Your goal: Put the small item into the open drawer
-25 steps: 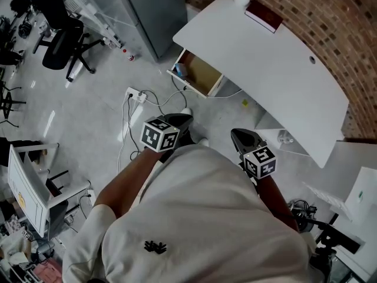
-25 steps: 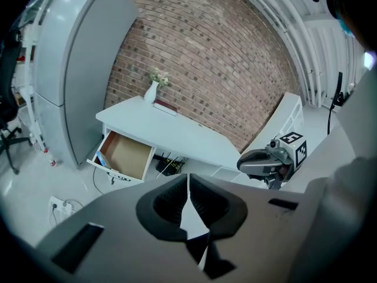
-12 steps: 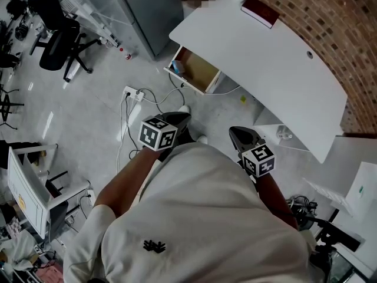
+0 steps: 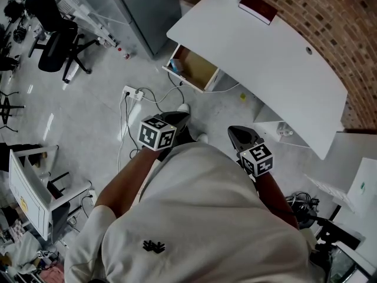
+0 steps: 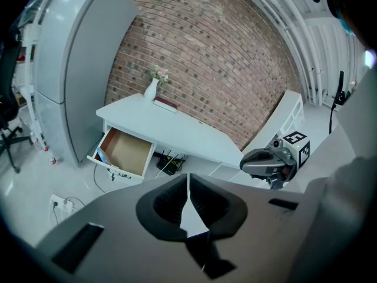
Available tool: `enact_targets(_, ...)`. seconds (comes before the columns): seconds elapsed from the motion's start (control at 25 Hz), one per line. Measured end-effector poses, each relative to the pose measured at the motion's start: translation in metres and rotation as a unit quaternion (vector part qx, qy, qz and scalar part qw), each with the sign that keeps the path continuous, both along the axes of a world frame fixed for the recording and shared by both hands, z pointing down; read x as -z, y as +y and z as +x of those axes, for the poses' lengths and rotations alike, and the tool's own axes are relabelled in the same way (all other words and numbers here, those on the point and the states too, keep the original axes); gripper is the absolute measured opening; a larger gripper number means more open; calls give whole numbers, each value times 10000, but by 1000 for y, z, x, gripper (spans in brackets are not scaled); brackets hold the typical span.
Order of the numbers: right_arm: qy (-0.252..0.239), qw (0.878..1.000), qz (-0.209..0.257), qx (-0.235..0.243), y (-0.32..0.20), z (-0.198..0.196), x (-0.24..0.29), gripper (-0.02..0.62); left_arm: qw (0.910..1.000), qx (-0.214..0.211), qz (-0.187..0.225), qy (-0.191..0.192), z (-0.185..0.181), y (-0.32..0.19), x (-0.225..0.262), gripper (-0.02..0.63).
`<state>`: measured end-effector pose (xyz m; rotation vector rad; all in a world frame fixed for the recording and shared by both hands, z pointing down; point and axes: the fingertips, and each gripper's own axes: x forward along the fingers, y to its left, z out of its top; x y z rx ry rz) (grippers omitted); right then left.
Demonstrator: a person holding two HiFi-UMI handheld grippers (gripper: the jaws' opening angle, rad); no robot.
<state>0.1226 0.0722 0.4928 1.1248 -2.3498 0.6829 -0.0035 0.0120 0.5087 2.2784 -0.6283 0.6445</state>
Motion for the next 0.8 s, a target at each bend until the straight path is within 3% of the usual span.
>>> enact_targets(0.6,-97,9999,-82,-98,3,-7,-13,29,9998,-131,-57,-165,-5,2,-8,32)
enact_targets(0.8,-223,9992,-32,343,-11,-24,-17,29,9990,301,9,-342,-26,-1,-3,32)
